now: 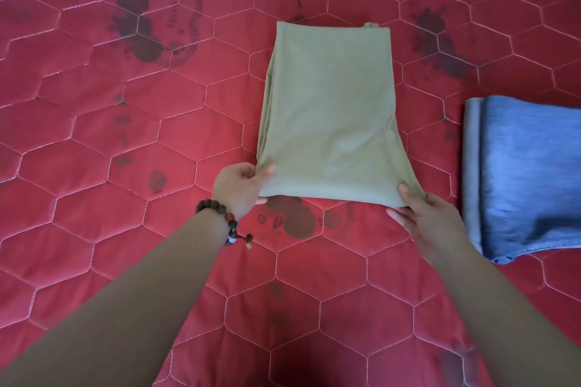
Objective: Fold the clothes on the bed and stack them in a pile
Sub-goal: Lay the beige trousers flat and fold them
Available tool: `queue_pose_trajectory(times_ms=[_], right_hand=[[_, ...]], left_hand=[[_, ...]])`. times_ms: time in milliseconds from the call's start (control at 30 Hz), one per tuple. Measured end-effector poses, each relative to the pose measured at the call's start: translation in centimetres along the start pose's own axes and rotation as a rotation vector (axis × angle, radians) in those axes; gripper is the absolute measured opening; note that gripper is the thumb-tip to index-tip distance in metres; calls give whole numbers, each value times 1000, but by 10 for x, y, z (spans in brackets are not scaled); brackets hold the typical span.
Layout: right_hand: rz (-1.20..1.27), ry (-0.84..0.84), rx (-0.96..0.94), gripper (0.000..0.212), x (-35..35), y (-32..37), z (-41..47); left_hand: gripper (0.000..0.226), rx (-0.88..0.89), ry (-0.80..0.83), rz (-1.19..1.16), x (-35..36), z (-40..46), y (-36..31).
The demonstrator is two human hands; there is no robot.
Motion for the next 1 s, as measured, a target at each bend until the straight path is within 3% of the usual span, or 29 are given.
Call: queue_pose_trajectory(times_ms=[200,367,500,600,733,833,1000], right_hand=[[-132,-70,-69,16,-4,-11,0],[-835,-161,-420,28,6,20,6],[-980,-77,-543,36,48,39,22],[-903,19,-537,31,77,49,40],[-778,58,-587,31,76,48,45],[-886,39,-580,25,72,40,48],[-724,82,-566,26,95,57,59]], left_hand=[[51,-140,-270,218,-7,-3,9],[37,35,-337,348,-12,6,-20],[47,73,-271,451,-7,35,-45],[48,133,-279,442,-10,46,-52],[49,205,-445,345,-17,31,-46],[42,107,-378,394,-5,34,-34],[36,180,-383,416,-10,51,-57]])
Point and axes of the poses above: each hand's wrist, its own z-axis towards the middle knuckle, its own x-axis out of the palm, y = z × x, the point moved 7 cm from there along z, towards the middle knuckle, and after that the axes turned 13 degrees about z, right-handed, at the moved point
